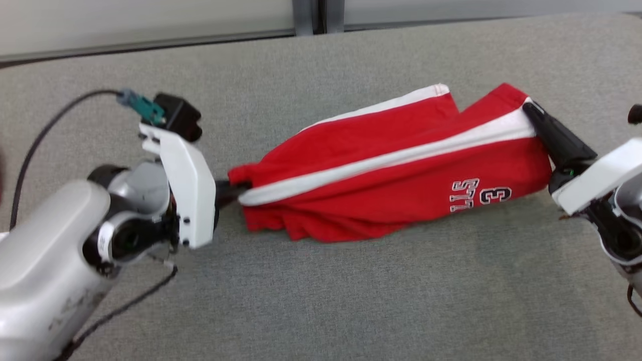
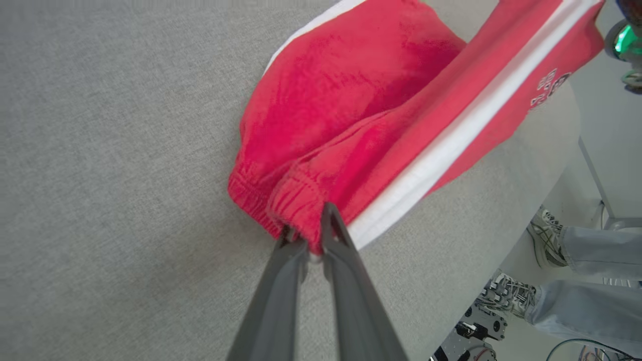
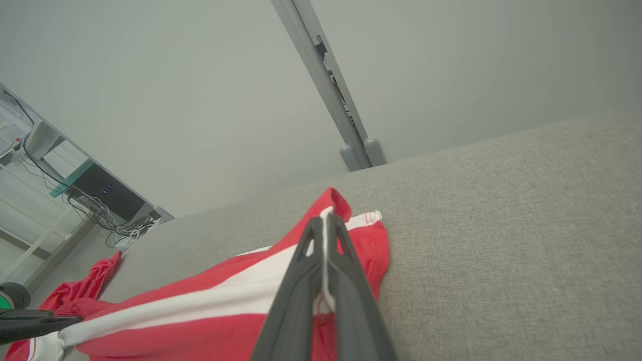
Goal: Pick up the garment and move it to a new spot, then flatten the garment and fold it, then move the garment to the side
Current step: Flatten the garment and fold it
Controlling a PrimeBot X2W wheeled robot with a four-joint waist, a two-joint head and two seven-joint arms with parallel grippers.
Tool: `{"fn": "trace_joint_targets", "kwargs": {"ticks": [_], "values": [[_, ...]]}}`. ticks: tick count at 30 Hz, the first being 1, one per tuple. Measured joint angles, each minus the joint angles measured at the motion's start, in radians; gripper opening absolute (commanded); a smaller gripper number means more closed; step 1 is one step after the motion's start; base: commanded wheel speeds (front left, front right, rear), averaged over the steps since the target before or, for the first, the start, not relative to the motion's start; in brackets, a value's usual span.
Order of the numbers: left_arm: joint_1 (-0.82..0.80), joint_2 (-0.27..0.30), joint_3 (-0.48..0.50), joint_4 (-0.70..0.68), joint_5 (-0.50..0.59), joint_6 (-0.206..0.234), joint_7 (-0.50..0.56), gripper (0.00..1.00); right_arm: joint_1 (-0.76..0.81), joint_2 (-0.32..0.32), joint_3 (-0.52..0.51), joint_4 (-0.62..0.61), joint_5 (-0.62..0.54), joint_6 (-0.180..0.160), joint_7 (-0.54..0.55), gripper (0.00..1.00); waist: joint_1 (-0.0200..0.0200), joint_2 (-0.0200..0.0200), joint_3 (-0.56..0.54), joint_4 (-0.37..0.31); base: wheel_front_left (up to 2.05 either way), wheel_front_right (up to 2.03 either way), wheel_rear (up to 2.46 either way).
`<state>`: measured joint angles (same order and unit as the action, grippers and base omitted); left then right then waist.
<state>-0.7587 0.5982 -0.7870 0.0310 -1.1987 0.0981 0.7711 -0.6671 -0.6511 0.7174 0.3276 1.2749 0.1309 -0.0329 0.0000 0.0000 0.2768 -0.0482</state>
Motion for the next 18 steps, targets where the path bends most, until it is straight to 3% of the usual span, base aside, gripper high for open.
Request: {"fn": "trace_joint_targets", "kwargs": {"ticks": [11,18], "values": [[-0.199,-0.129,0.007,0.214,-0.006,-0.022,0.045,0.0,-0.171,0.023,0.025,0.114,0.035,0.0,0.012,0.0,0.0,0.0,0.127,0.025,0.0,0.0,0.0],[-0.258,-0.17,0.004,0.303,0.003,-0.028,0.051,0.0,-0.247,0.056,0.075,0.199,0.052,0.0,0.005,0.0,0.0,0.0,0.17,0.038,0.0,0.0,0.0]]}}
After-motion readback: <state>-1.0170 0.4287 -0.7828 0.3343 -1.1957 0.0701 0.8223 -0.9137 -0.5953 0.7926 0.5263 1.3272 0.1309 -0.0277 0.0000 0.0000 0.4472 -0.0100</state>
